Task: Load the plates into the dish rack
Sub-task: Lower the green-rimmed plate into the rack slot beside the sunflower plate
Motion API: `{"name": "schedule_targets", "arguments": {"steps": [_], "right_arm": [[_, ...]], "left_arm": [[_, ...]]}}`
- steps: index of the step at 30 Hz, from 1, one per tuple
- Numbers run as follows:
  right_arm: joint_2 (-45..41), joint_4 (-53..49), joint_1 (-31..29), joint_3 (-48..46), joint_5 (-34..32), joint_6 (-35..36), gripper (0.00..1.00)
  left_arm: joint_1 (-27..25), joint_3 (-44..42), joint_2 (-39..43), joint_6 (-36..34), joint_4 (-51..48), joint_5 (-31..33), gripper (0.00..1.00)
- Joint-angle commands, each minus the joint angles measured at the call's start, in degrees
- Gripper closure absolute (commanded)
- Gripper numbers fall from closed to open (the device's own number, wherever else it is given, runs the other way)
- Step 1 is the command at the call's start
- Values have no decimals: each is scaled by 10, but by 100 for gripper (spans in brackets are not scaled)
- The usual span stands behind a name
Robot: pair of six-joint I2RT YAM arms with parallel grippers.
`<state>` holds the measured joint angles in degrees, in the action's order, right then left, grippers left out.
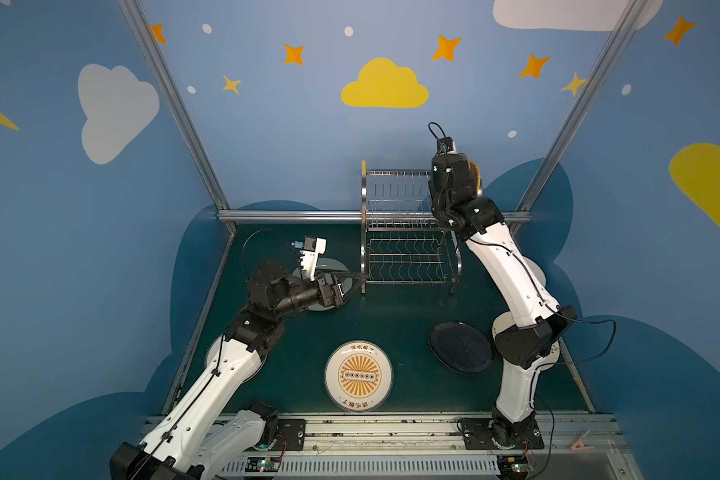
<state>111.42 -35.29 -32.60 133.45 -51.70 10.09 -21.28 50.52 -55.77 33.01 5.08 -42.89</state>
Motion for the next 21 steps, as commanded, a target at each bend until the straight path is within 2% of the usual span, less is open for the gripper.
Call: {"name": "schedule_targets", "arguments": {"steps": [1, 15, 21], "right_arm": [[21, 0, -5, 34, -27, 22, 100], [58, -5, -12, 87, -41, 40, 100], [61, -27, -14, 87, -44, 24, 100]], "left_arm": [[-1, 14, 5, -10, 5, 1, 0], [-1, 15, 2, -12, 3, 3, 0], [-1, 15, 1, -13, 3, 4, 0]]}}
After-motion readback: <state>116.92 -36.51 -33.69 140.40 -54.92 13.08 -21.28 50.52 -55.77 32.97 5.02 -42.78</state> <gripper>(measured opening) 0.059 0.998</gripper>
